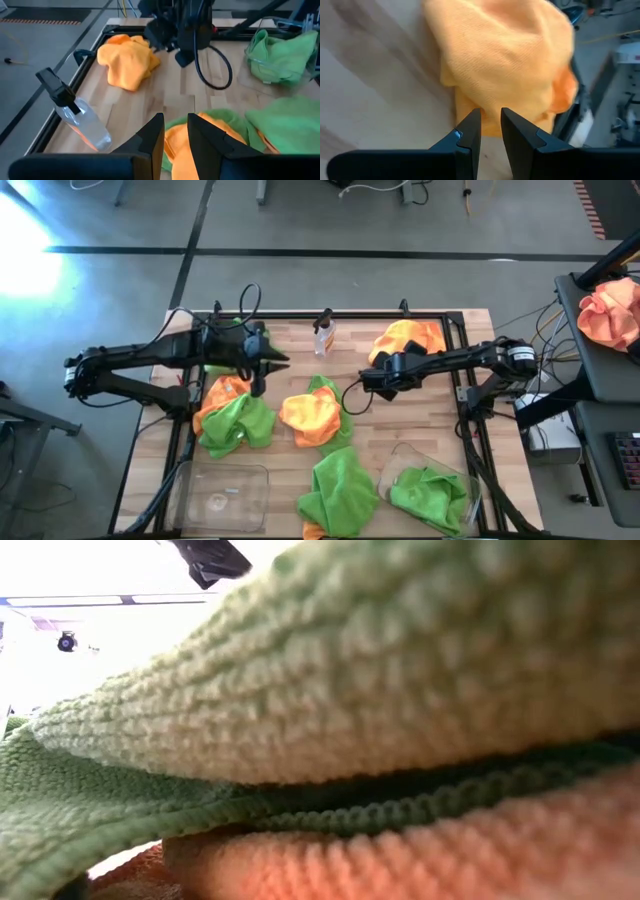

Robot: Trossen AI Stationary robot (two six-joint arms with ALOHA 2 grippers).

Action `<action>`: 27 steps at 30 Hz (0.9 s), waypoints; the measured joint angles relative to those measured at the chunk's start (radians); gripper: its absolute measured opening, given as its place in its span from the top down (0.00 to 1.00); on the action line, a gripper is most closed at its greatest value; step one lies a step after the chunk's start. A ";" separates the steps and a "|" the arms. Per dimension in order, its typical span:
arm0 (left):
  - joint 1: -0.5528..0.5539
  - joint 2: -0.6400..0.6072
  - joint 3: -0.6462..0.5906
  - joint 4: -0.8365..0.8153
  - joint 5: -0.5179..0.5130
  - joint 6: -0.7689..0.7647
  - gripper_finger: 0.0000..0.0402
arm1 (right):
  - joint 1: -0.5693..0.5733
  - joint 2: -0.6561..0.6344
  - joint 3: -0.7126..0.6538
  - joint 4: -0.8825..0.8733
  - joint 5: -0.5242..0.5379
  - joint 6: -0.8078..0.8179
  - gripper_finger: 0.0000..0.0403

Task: Sort microfiber towel by color & place in baskets
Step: Put the orange microfiber cloth into the left transparent bin

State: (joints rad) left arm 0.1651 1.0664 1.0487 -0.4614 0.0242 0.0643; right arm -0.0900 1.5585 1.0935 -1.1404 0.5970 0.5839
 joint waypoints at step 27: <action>0.038 0.039 0.070 -0.064 -0.016 -0.006 0.83 | -0.438 -0.355 -0.134 0.322 -0.423 -0.322 0.83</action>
State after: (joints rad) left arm 0.2031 1.1059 1.1191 -0.5255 0.0082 0.0578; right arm -0.5283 1.2032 0.9597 -0.8184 0.1740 0.2616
